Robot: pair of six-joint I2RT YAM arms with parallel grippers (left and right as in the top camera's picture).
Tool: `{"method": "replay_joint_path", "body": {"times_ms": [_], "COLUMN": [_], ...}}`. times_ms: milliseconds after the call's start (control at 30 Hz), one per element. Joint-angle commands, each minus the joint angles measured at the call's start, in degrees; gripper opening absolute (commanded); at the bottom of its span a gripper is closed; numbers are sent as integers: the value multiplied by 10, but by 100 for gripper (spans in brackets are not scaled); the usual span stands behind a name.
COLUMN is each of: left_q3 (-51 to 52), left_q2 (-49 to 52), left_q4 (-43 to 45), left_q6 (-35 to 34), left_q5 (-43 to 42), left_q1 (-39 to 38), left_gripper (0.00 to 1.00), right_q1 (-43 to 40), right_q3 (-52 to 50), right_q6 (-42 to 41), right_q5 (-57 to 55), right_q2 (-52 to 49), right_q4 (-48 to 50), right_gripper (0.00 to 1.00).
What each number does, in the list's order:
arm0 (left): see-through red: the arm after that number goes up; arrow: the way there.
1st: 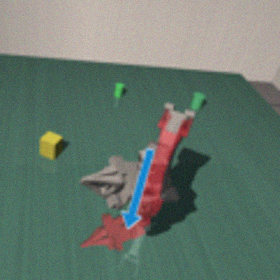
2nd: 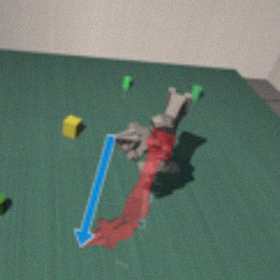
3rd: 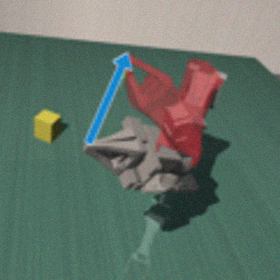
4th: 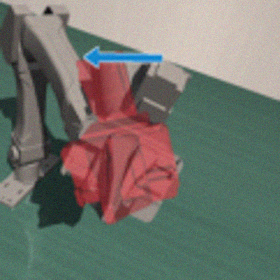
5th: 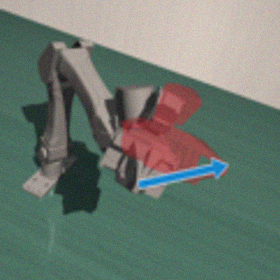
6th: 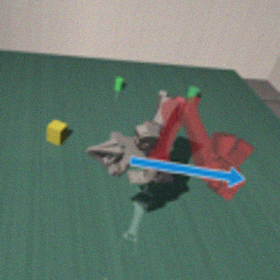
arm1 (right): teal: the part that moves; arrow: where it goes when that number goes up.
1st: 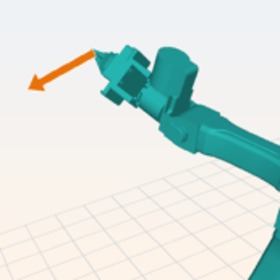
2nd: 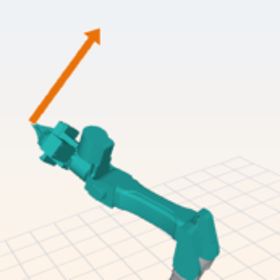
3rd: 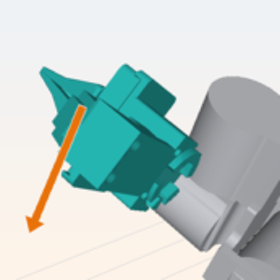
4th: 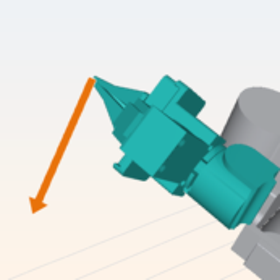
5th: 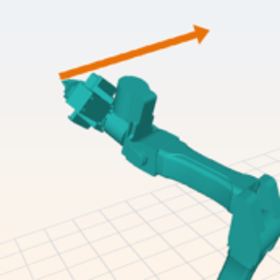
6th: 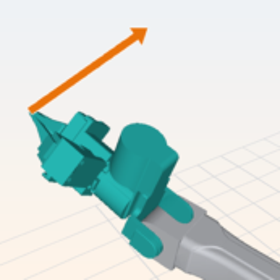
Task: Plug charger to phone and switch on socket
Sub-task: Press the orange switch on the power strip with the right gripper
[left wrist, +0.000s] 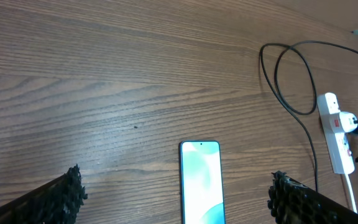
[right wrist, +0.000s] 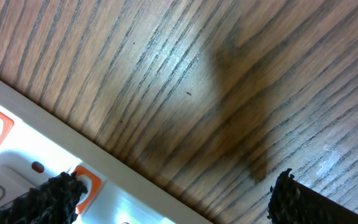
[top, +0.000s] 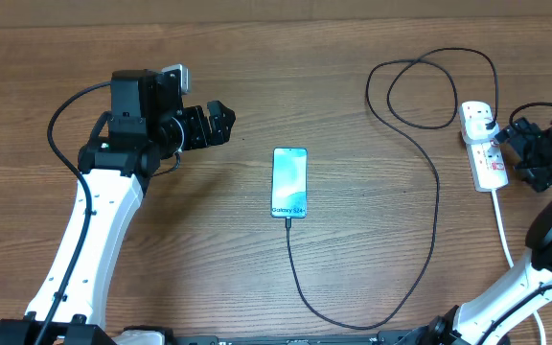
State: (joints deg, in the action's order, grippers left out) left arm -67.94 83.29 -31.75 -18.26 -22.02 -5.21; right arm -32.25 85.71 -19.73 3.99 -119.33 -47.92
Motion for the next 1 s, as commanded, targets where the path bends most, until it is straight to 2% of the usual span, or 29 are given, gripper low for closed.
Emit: {"method": "replay_joint_path", "body": {"times_ms": [0, 967], "left_q3": [-4, -4], "left_q2": [-5, -5], "left_q4": [1, 1], "left_q6": [-1, -1], "left_q5": [2, 2], "left_q1": [3, 3], "left_gripper": [100, 100], "right_q1": [26, 45], "right_q3": [-3, -32], "right_q6": [7, 29], "right_q5": [4, 2], "right_q2": [-3, -3], "right_q4": [-10, -4], "right_gripper": [100, 100]}}
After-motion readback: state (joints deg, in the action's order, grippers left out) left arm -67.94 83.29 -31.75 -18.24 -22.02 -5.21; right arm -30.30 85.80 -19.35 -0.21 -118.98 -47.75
